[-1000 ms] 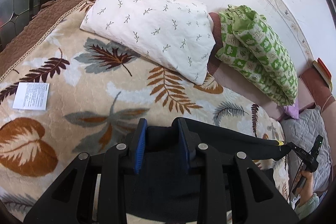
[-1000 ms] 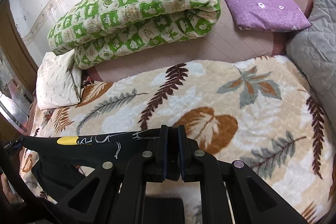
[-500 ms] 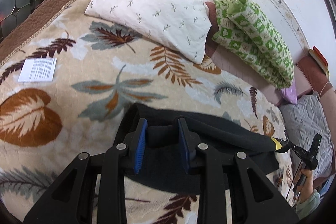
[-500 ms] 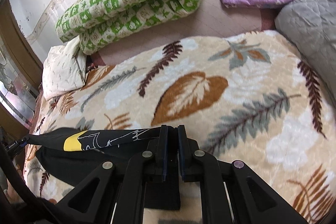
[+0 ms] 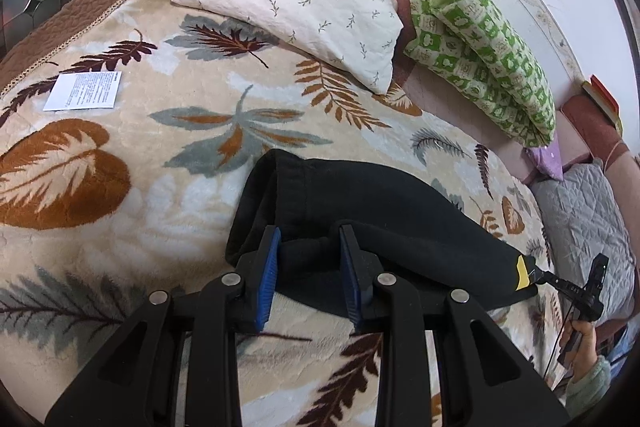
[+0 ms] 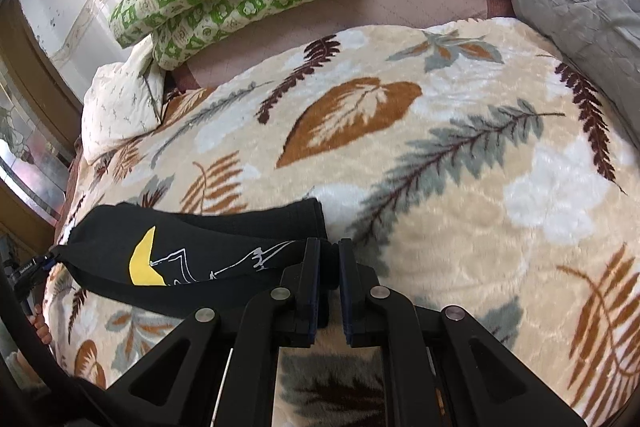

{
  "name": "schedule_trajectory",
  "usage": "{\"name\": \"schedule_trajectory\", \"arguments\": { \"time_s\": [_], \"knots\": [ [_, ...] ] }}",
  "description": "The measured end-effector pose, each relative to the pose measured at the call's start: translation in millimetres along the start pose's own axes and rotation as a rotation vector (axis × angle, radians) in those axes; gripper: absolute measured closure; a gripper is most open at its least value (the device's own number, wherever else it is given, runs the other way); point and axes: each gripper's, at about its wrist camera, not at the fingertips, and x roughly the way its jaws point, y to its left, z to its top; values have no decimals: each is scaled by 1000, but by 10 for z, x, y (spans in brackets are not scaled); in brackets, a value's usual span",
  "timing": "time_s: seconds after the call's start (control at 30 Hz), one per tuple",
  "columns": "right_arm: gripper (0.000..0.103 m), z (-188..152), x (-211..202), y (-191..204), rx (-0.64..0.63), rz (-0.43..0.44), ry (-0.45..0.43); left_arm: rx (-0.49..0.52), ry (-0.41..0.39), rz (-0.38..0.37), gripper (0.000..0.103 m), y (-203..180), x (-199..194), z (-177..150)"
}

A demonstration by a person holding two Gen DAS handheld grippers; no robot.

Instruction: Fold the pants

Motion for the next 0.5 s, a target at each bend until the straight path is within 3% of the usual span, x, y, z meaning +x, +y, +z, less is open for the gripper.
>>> {"name": "schedule_trajectory", "arguments": {
  "time_s": [0.3,0.37,0.5],
  "knots": [
    [93,-227,126,-38,-4,-14,42,42,25,35,76,37,111,-118],
    [86,-241,121,-42,-5,-14,43,64,17,42,75,6,47,-119],
    [62,-224,10,-58,-9,-17,49,132,3,97,67,-129,-152,-63]
  ]
}}
